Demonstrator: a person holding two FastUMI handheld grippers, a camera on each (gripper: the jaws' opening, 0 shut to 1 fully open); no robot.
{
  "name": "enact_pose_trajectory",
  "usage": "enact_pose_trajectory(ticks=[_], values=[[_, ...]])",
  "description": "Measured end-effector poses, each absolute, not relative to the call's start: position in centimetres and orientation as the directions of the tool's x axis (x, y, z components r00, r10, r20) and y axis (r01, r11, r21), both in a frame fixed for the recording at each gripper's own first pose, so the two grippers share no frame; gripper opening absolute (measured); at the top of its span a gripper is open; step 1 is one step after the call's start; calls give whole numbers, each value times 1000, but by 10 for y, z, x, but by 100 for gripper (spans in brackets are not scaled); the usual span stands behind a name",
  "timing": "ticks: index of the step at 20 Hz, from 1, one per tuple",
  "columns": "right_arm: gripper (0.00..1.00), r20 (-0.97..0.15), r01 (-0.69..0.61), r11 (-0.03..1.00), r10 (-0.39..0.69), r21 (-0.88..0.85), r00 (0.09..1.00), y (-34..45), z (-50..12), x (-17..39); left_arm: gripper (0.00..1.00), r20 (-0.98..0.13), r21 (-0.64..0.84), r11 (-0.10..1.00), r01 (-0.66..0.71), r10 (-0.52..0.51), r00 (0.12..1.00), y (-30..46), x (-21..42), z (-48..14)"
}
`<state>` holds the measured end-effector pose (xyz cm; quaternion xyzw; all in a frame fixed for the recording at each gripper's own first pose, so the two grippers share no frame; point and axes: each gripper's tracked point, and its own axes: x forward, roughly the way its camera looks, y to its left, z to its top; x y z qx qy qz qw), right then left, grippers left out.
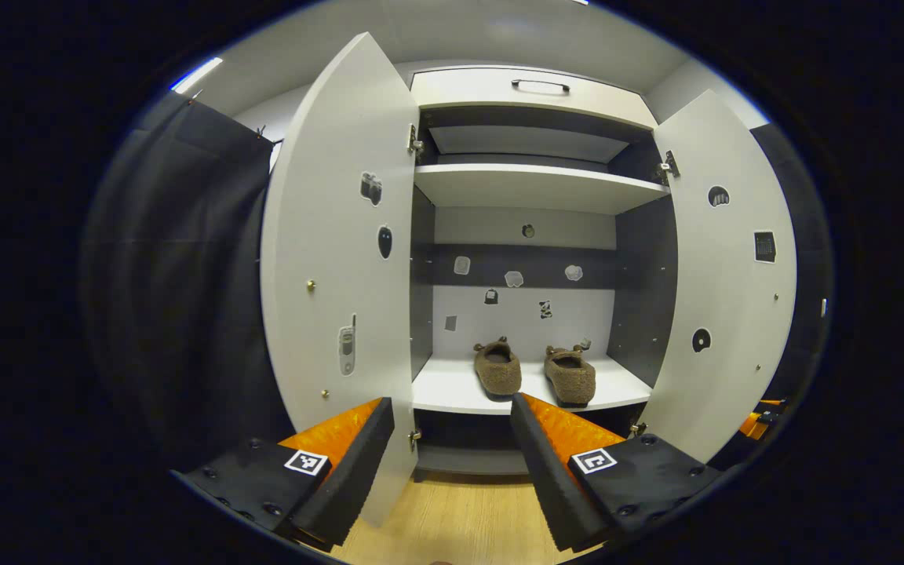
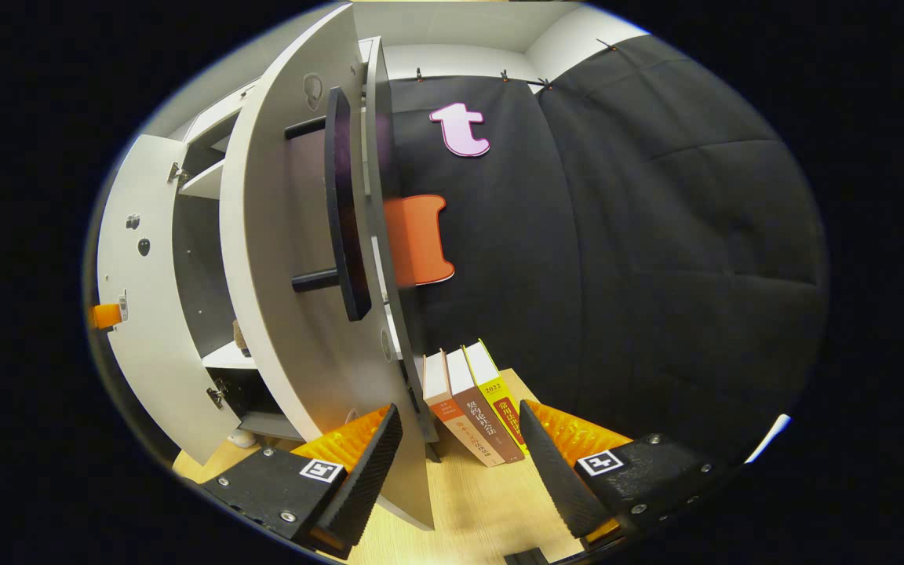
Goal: Grab one shoe with the right hand and put it into the shoe cabinet, grab the other shoe with the left hand and put it into the shoe cabinet; then close the right door with the right hand and the left door with the left hand.
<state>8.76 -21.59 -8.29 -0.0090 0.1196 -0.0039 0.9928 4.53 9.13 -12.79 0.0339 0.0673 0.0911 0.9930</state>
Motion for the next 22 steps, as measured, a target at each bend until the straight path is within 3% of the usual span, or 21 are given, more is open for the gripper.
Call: enact_pose_trajectory(ticks=[2,3,4,5,6,7,8,9,10,11,12,14,15,16,17,19,20,21,22], values=[[100,-240,6,1000,-11,-19,971,-213,-82,88,95,-127,88,976,-198,208,970,104,28,-133],[92,-238,7,1000,-13,-24,971,-212,-81,88,97,-131,86,975,-204,214,968,109,21,-137],[100,-236,11,999,-18,-32,971,-211,-81,89,97,-134,79,974,-210,219,967,116,16,-142],[100,-234,17,999,-25,-36,972,-210,-81,89,95,-138,71,973,-221,229,964,123,12,-147],[89,-234,23,999,-31,-35,972,-209,-81,88,97,-144,63,972,-227,234,961,130,7,-150],[100,-232,31,999,-37,-32,972,-208,-82,87,97,-151,57,971,-231,237,960,136,4,-154],[99,-229,42,999,-48,-32,972,-207,-82,85,95,-160,56,970,-235,242,957,143,2,-158],[89,-225,59,998,-65,-33,972,-206,-82,83,97,-170,57,969,-240,246,954,151,1,-162],[89,-223,73,997,-79,-37,972,-206,-82,82,95,-180,55,967,-247,253,951,158,-1,-166],[89,-220,80,996,-86,-38,972,-204,-82,81,95,-185,51,967,-251,256,949,166,-4,-167],[100,-218,85,996,-91,-37,972,-202,-82,79,95,-185,46,967,-250,254,949,171,-5,-167],[100,-212,100,994,-106,-41,972,-198,-82,76,97,-183,41,971,-235,238,954,180,-5,-167],[89,-210,104,994,-111,-43,971,-195,-82,75,97,-181,46,972,-232,236,955,185,-6,-166],[89,-209,106,993,-113,-43,971,-190,-82,74,97,-176,52,971,-232,238,955,191,-6,-164],[99,-207,108,993,-114,-42,972,-186,-83,72,97,-171,56,972,-230,236,957,196,-5,-161],[99,-204,106,993,-113,-42,972,-174,-84,70,95,-164,56,974,-221,227,960,204,-6,-159],[89,-205,105,994,-111,-39,972,-168,-85,69,97,-162,56,975,-217,223,961,209,-5,-158],[99,-205,105,994,-110,-35,972,-162,-87,67,97,-162,56,976,-212,218,962,215,-5,-156],[99,-204,103,994,-108,-35,973,-155,-87,67,97,-161,55,976,-209,215,963,220,-5,-156]])
